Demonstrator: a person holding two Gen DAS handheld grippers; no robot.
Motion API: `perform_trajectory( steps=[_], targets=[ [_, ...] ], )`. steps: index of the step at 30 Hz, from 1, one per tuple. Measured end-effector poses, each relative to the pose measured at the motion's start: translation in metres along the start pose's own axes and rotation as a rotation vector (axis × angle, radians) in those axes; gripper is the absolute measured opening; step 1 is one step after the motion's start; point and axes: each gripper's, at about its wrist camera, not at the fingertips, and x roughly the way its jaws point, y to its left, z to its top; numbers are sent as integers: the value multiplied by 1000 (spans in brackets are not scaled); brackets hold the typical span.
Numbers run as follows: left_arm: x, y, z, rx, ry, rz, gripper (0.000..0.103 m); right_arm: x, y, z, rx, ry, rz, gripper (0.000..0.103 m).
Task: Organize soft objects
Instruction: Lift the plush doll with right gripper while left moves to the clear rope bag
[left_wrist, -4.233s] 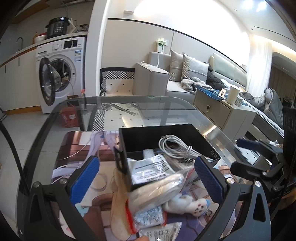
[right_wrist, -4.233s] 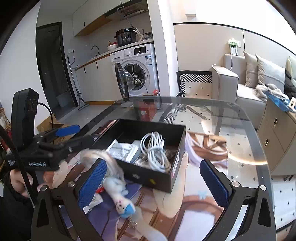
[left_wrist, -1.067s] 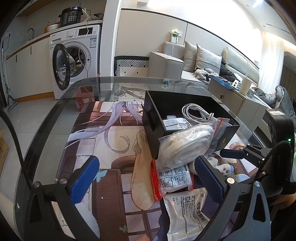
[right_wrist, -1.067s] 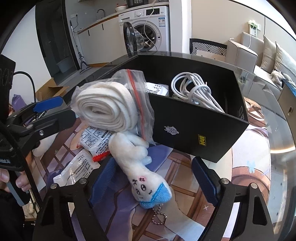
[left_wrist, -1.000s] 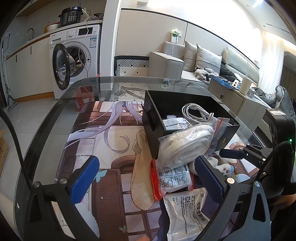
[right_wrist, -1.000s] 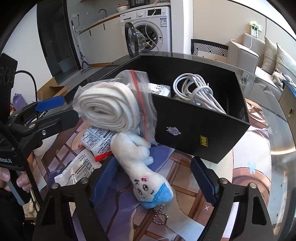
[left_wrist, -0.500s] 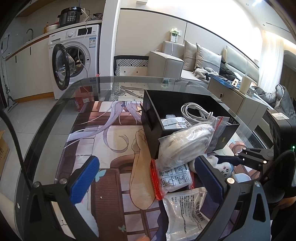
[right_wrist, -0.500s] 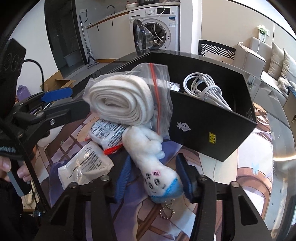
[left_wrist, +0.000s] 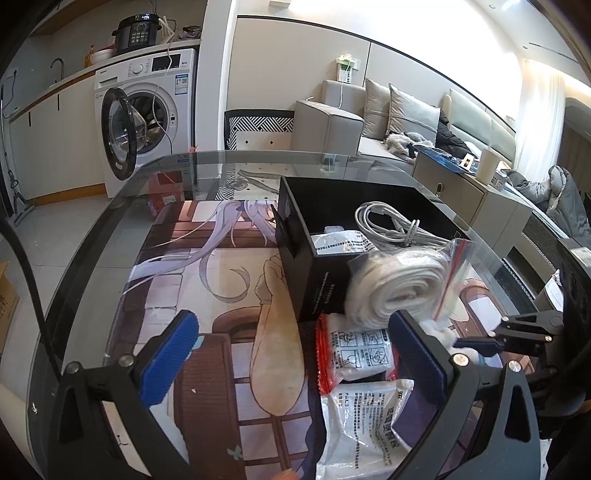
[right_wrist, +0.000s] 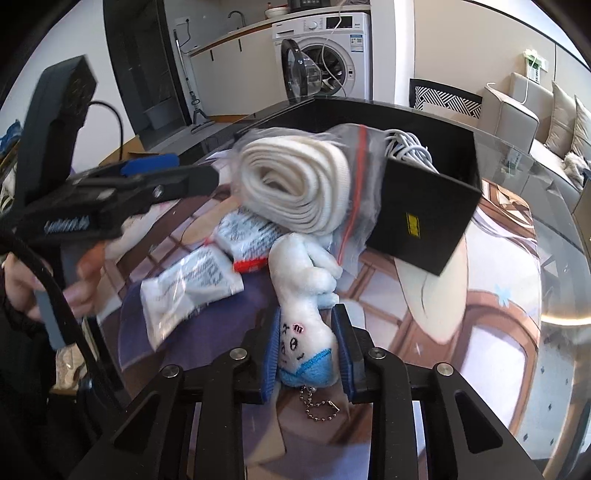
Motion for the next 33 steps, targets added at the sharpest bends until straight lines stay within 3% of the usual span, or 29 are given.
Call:
perform_trajectory(
  steps=[6,13,18,20,23,33],
  targets=[
    [-1,-3,-1,2,1,-4,103,-9,-6,-8,7,-9,-16,30],
    [-1,-6,-1,5,2,-6,103,1,-5,3,2,-14,-15,47],
    [-1,-7,-2,7,4,-4,103,7,-2,10,-7,-21,-43,47],
    [-1,-8,-2,6,5,-3,103,7,0,10,-21,-24,-51,43],
    [-1,-9,-2,5,5,-3,103,6,4,8,-34,-30,-35,37],
    [-3,-7,0,5,3,2,103,-24,9,-3,-60,-102,90,36]
  ],
)
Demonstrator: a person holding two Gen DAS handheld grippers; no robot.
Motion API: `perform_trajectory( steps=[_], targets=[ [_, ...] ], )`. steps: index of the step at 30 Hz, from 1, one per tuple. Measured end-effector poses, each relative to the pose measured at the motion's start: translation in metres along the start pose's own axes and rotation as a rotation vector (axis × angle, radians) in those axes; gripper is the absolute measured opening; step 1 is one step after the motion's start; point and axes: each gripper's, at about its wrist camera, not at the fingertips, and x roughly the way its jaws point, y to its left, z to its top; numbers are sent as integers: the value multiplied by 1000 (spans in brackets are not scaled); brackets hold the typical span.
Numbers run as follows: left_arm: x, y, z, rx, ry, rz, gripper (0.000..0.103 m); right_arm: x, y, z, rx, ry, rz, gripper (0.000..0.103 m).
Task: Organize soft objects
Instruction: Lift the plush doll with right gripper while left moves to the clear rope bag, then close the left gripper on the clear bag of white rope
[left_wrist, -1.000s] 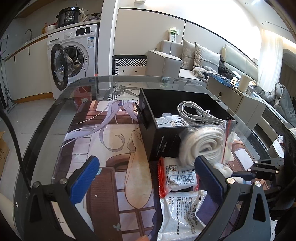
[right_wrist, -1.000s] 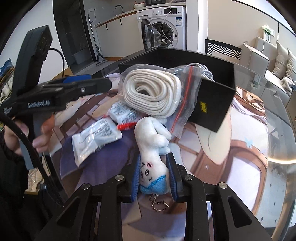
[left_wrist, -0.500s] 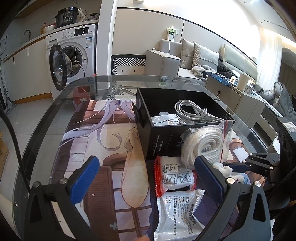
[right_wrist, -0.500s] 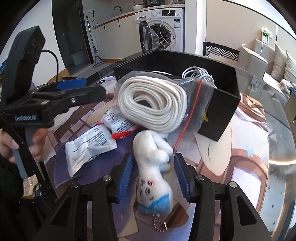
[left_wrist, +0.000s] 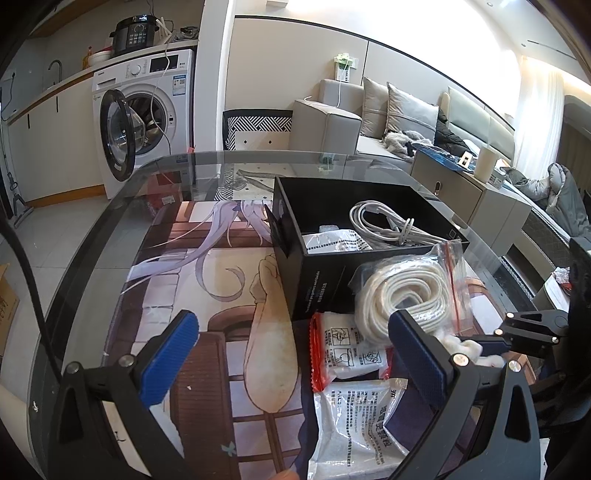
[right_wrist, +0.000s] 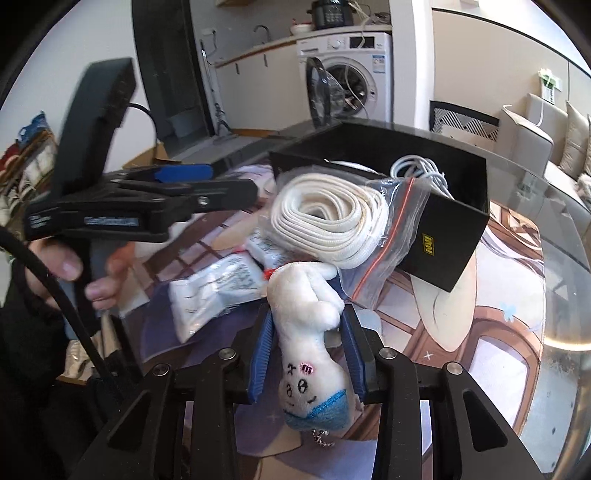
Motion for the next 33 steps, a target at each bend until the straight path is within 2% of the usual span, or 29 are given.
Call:
perform_trajectory(
  steps=[5,9,24,33],
  targets=[
    [-4,-1,2,4,-3,0,103,-22,6,-2,-31,-41,38,36],
    [-5,-5,1,10,-1,-2,103,-40,6,-2,-40,-76,24,36],
    [13,-47,-3,107,65,-37,103,-65,-54,-4,158,-139,-111,36],
    [36,-85,0,211,115,-4,103,-71,-73,-10,218,-149,-128,36]
  ],
)
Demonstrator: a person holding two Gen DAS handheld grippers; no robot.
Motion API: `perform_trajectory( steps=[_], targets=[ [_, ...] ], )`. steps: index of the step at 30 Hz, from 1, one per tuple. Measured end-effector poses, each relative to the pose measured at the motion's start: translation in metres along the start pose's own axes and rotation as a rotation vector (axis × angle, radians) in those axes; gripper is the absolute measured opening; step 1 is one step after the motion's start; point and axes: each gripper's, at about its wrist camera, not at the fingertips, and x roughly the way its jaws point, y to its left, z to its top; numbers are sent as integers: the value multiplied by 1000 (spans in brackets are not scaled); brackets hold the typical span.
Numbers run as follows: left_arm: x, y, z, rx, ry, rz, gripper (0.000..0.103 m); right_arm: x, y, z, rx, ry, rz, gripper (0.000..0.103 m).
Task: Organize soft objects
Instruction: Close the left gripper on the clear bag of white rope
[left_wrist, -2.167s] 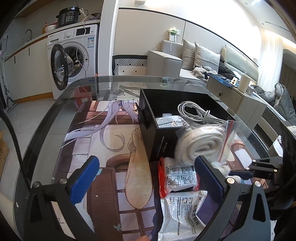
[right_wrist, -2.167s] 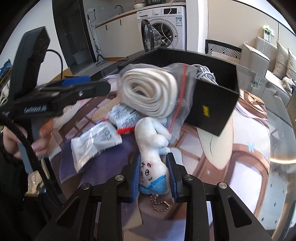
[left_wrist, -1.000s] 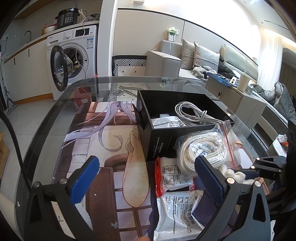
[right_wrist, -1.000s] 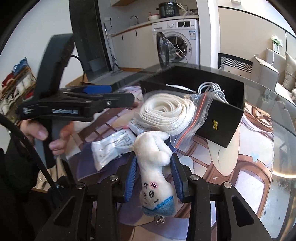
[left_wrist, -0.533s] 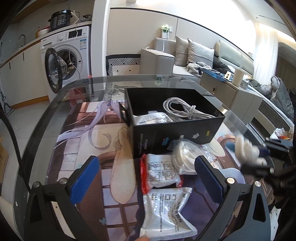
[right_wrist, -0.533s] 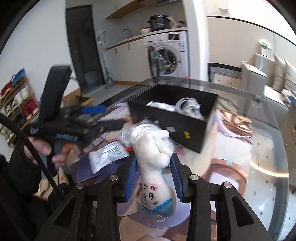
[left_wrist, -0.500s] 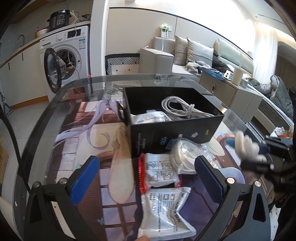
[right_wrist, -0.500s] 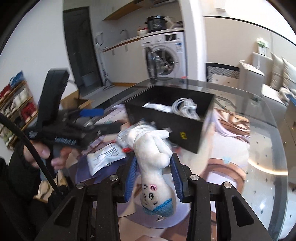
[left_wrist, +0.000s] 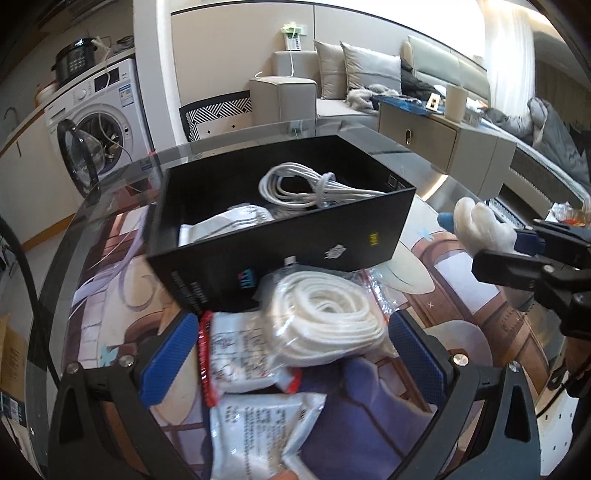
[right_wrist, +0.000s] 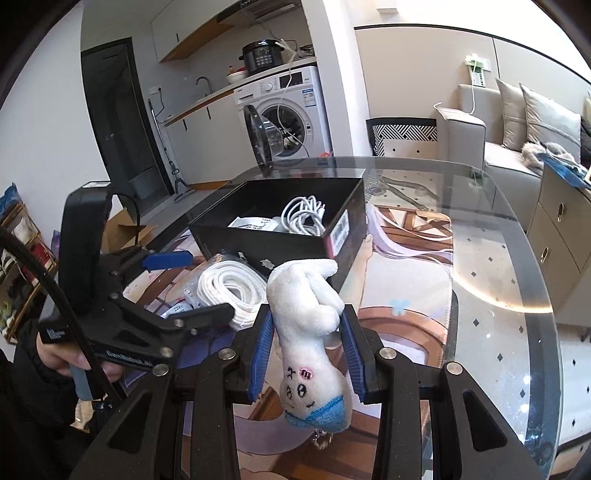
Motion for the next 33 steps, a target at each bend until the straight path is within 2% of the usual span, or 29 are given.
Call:
perform_trajectory(
  steps=[11,18,23,25,33],
  targets=[
    [25,-21,5,82,82,55,103,7,-3,-1,15,16,6,36],
    [28,-24,4,112,78,73,102,10,-2,-2,14,24,8,36],
    [25,-29,5,147,61,62,87,10,-2,-2,13,24,9,36],
    [22,-30,5,159,54,56,77,10,-2,-2,11,23,9,36],
    [14,-19,8,123,40,3,57,8,-2,-2,6,17,8,36]
  ],
)
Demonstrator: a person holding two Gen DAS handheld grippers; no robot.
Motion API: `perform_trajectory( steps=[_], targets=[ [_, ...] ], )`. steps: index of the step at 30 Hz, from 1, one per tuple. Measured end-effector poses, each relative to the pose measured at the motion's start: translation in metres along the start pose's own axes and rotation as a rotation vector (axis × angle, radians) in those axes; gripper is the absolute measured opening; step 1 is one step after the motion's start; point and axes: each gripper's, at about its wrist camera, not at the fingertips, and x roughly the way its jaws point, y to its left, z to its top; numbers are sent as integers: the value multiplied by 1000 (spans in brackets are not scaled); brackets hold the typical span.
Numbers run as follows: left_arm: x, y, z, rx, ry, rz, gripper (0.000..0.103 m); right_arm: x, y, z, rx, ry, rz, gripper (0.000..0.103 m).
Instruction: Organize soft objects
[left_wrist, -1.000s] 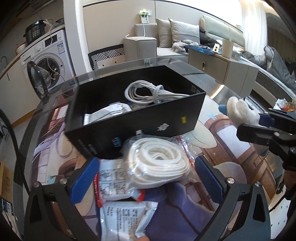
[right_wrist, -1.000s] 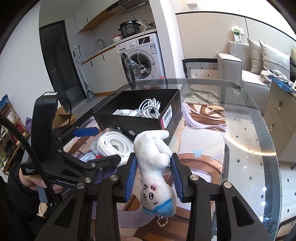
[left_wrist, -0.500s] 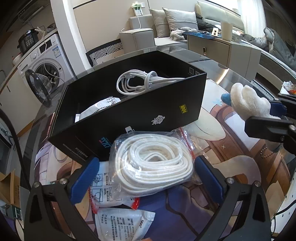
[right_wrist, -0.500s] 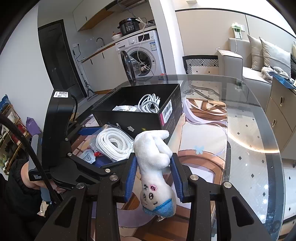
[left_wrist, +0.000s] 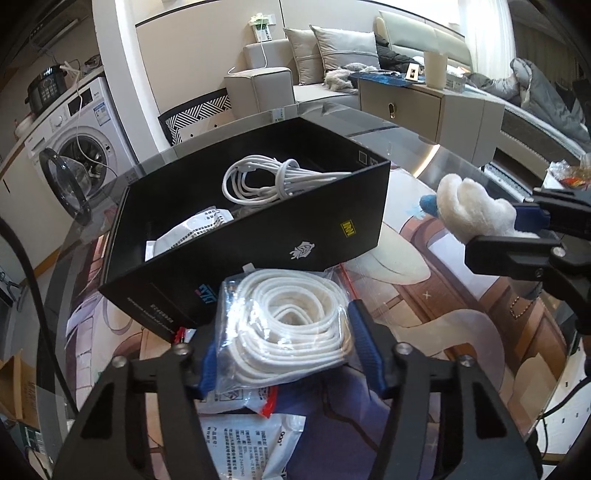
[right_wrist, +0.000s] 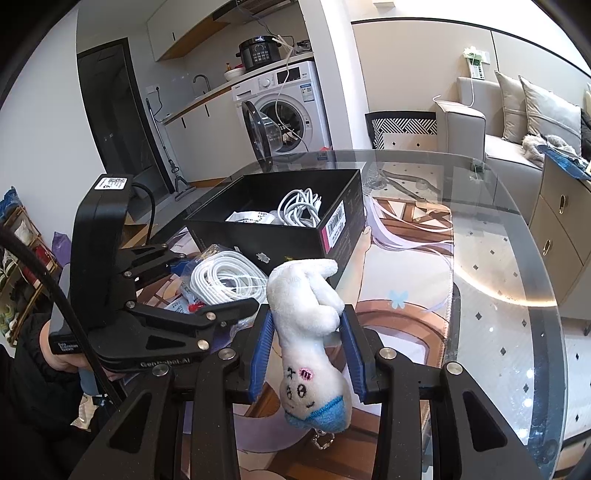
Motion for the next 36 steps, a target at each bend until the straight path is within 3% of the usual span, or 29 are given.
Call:
perform_trajectory(
  steps=[4,11,12,13,18,29,36],
  targets=[
    [-6,8,0,-37,-18,-30,45,-2,1,1,-2,-2,0,36],
    [-12,19,-4,-77,-18,-79,44,-3,2,0,-6,-1,3,36],
    [-13,20,-6,-84,-17,-84,49,-3,2,0,-6,0,4,36],
    [-13,21,-6,-84,-10,-89,62,-3,2,0,-5,1,4,36],
    [-14,11,-7,-35,-6,-70,84,-3,3,1,-8,4,7,36],
    [-1,-15,-13,93,6,15,84,-3,3,0,-7,6,7,36],
    [-7,-15,-19,121,-12,31,69,-3,3,0,-10,5,8,36]
  ],
)
